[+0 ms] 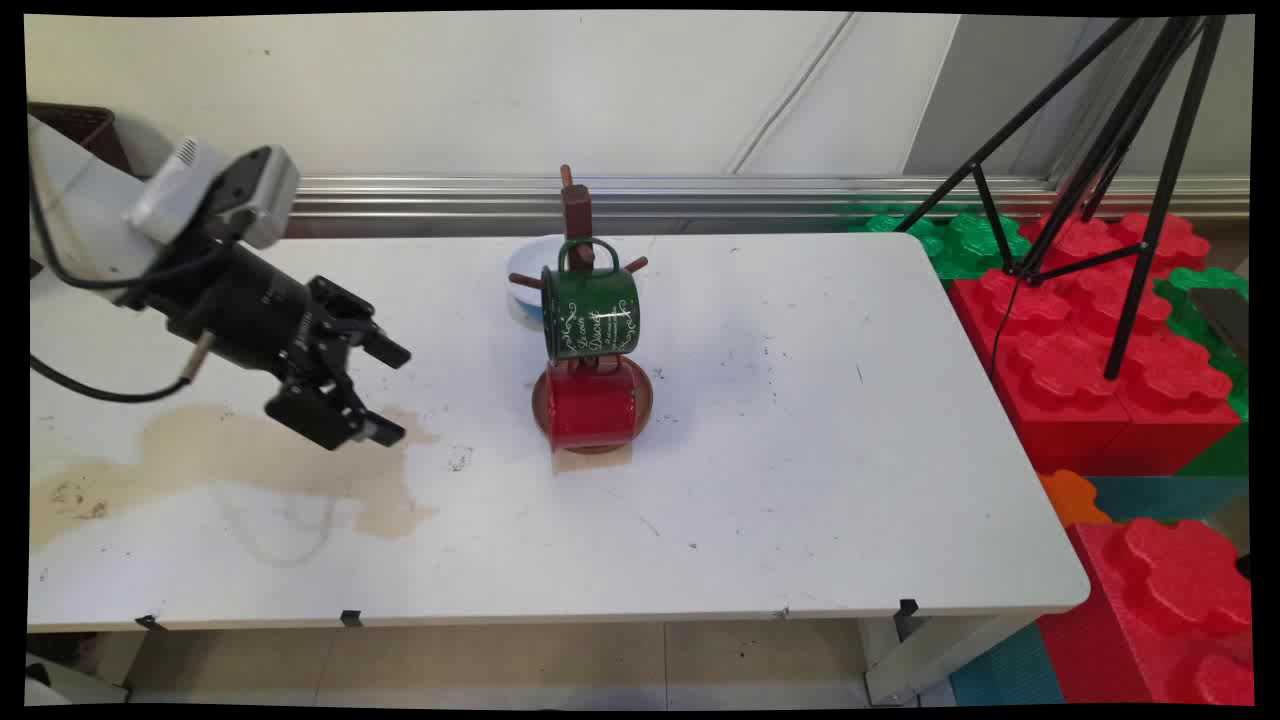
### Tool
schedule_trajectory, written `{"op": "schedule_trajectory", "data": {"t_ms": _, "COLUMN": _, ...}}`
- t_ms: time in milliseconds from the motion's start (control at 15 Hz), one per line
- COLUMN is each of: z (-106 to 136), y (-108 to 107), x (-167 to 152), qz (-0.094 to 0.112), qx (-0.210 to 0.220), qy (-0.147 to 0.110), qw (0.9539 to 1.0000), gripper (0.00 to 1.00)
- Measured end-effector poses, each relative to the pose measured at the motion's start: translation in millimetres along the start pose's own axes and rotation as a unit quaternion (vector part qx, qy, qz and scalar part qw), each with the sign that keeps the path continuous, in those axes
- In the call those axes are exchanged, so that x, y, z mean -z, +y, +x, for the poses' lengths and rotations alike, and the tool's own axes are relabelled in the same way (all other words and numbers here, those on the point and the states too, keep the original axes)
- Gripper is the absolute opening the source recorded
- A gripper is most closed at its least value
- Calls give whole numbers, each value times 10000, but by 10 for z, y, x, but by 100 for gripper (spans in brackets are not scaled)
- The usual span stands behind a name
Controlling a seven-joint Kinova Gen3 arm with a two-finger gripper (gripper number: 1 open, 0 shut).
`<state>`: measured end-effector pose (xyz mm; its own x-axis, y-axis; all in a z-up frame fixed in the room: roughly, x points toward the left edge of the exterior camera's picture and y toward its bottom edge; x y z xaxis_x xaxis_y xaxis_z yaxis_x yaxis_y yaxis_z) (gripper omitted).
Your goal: Pick up the red mug from the rack
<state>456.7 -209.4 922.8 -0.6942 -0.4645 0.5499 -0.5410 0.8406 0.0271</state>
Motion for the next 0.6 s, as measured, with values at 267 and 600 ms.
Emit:
{"op": "schedule_trajectory", "data": {"t_ms": 267, "z": -66, "y": 8, "x": -264, "qz": -44, "qx": 42, "qy": 49, "qw": 10000, "gripper": 100}}
{"op": "schedule_trajectory", "data": {"t_ms": 600, "z": -93, "y": 12, "x": -520, "qz": -63, "qx": 2, "qy": 153, "qw": 9999, "gripper": 100}}
